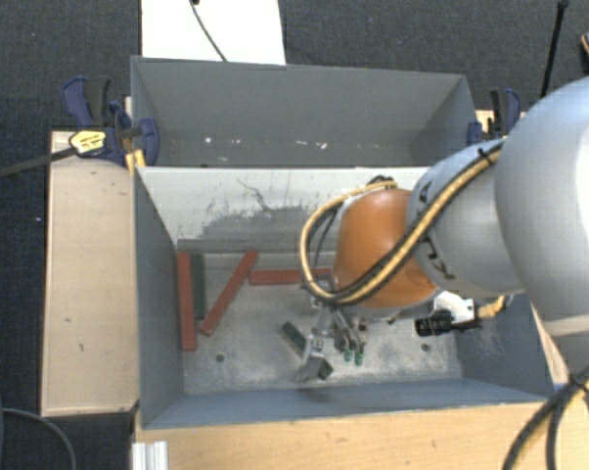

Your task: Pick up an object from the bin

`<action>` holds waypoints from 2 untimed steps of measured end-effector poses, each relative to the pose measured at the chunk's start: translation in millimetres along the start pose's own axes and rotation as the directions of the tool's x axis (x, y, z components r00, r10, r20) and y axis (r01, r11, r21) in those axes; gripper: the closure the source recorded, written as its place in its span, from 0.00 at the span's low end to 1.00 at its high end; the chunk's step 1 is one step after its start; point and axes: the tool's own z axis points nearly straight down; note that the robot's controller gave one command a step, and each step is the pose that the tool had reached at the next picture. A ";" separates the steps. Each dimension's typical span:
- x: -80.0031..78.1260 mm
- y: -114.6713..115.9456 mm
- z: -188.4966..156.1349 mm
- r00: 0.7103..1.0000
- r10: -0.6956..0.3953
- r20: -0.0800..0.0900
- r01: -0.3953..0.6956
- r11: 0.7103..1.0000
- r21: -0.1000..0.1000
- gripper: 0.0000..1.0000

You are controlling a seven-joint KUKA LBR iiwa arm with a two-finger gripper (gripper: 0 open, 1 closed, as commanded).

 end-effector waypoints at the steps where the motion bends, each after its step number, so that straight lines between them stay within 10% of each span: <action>1: 18.0 9.8 -32.2 0.992 0.124 0.005 -0.124 0.992 -0.006 0.00; 2: 6.9 4.8 -45.4 0.981 0.192 0.006 -0.192 0.981 -0.007 0.00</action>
Offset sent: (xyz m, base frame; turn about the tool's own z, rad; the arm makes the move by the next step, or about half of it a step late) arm -0.0158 0.0130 0.0316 0.1254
